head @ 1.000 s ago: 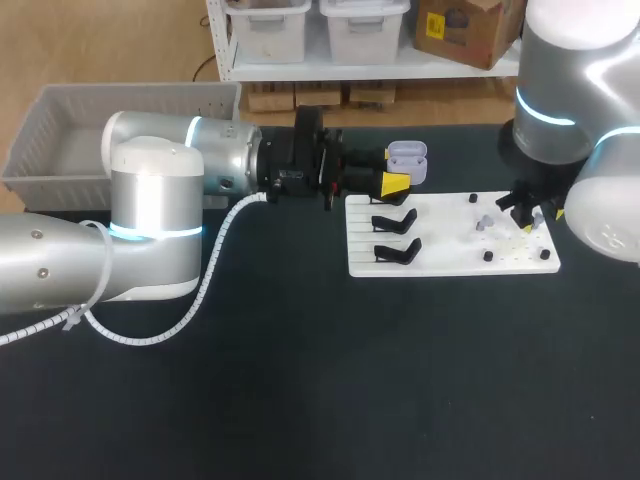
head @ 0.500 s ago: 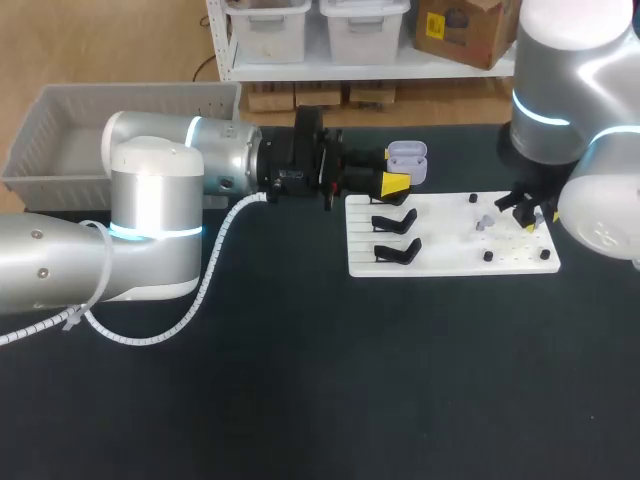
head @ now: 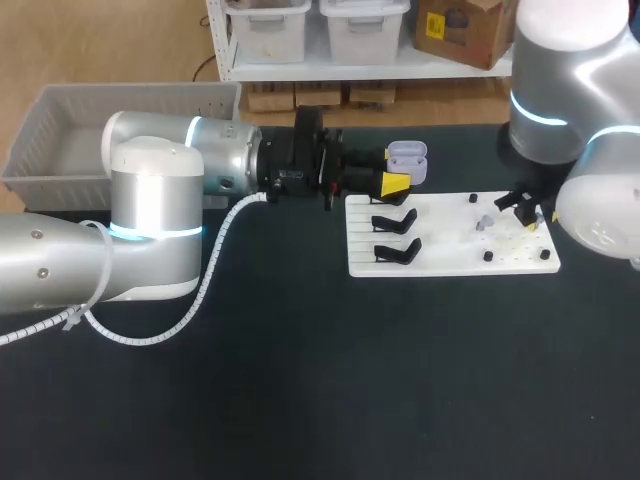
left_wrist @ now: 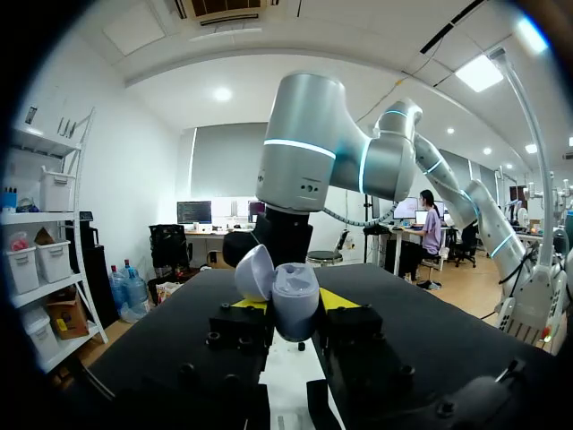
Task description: Pick up each earbud case from the left stands, insert the matching earbuds, close the lid, and place the case in the box.
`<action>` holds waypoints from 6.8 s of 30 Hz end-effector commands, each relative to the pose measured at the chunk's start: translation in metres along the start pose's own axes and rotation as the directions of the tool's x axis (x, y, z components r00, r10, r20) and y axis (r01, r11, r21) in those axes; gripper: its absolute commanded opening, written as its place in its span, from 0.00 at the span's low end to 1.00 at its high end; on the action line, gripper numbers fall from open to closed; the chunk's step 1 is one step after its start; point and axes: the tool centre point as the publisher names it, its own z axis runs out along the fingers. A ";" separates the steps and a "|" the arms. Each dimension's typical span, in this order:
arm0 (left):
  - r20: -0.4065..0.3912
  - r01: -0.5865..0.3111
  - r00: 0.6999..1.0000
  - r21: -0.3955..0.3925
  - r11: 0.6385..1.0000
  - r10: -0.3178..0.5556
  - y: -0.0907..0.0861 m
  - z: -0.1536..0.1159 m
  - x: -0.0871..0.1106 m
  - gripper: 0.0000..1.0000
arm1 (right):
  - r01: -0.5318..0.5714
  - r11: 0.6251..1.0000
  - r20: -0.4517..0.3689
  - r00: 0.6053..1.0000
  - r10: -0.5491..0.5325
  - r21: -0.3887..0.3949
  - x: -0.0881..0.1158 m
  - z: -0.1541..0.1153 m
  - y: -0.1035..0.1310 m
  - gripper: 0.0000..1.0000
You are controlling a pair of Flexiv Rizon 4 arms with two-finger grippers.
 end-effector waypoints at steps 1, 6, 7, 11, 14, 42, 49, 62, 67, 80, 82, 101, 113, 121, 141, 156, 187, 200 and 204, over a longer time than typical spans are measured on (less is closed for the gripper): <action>0.002 -0.003 1.000 -0.002 1.000 0.003 0.000 0.000 0.001 0.00 | -0.005 1.000 0.003 1.000 0.005 0.006 0.000 0.000 -0.001 0.00; 0.002 -0.003 1.000 -0.002 1.000 0.003 0.000 0.000 0.001 0.00 | -0.008 1.000 0.007 1.000 0.008 0.011 0.002 -0.005 0.000 0.00; 0.002 -0.003 1.000 -0.002 1.000 0.003 0.000 0.000 0.001 0.00 | -0.008 1.000 0.008 1.000 0.008 0.013 0.003 -0.007 0.000 0.00; 0.002 -0.003 1.000 -0.002 1.000 0.003 0.000 0.000 0.001 0.00 | -0.018 0.999 0.019 1.000 0.017 0.038 0.007 -0.024 0.002 0.00; 0.002 -0.003 1.000 -0.002 1.000 0.003 0.000 0.000 0.001 0.00 | -0.050 0.998 0.030 0.998 0.049 0.044 0.012 -0.045 0.002 0.00; 0.002 -0.003 1.000 -0.002 1.000 0.003 0.000 0.000 0.001 0.00 | -0.267 0.962 -0.094 0.961 0.261 -0.060 0.030 -0.112 0.012 0.00; 0.002 -0.003 1.000 -0.002 1.000 0.003 0.000 0.000 0.001 0.00 | -0.361 0.917 -0.063 0.933 0.356 -0.171 0.018 -0.138 0.045 0.00; 0.002 -0.003 1.000 -0.002 1.000 0.003 0.000 0.000 0.001 0.00 | -0.495 0.865 -0.094 0.860 0.501 0.081 0.006 -0.186 0.092 0.00; 0.002 -0.003 1.000 -0.002 1.000 0.003 0.000 0.000 0.001 0.00 | -0.530 0.848 -0.120 0.840 0.530 0.034 0.006 -0.198 0.097 0.00; 0.002 -0.003 1.000 -0.002 1.000 0.003 0.000 0.000 0.001 0.00 | -0.530 0.848 -0.120 0.840 0.530 0.034 0.006 -0.198 0.097 0.00; 0.011 -0.013 1.000 -0.012 1.000 0.013 -0.001 0.000 0.002 0.00 | -0.548 0.836 -0.117 0.829 0.546 0.018 0.004 -0.203 0.102 0.00; -0.028 -0.099 0.995 -0.028 0.995 0.098 -0.018 0.018 0.008 0.00 | -0.746 0.660 -0.134 0.648 0.750 0.090 -0.004 -0.227 0.133 0.00; -0.031 -0.091 0.995 -0.023 0.996 0.090 -0.022 0.025 0.008 0.00 | -0.813 0.568 -0.156 0.549 0.821 0.128 -0.012 -0.222 0.132 0.00; -0.031 -0.091 0.995 -0.023 0.996 0.090 -0.022 0.025 0.008 0.00 | -0.813 0.568 -0.156 0.549 0.821 0.128 -0.012 -0.222 0.132 0.00; -0.031 -0.091 0.995 -0.023 0.996 0.090 -0.022 0.025 0.008 0.00 | -0.940 0.312 -0.153 0.291 0.945 0.136 -0.030 -0.217 0.155 0.00; -0.031 -0.091 0.995 -0.023 0.996 0.090 -0.022 0.025 0.008 0.00 | -0.958 0.250 -0.162 0.227 0.960 0.141 -0.034 -0.208 0.158 0.00; -0.031 -0.091 0.995 -0.023 0.996 0.090 -0.022 0.025 0.008 0.00 | -0.968 0.211 -0.182 0.186 0.966 0.132 -0.040 -0.195 0.147 0.00; -0.031 -0.091 0.995 -0.023 0.996 0.090 -0.022 0.025 0.008 0.00 | -0.967 0.218 -0.183 0.192 0.964 0.130 -0.040 -0.187 0.145 0.00; -0.031 -0.091 0.995 -0.023 0.996 0.090 -0.022 0.025 0.008 0.00 | -0.966 0.223 -0.188 0.197 0.962 0.128 -0.040 -0.184 0.146 0.00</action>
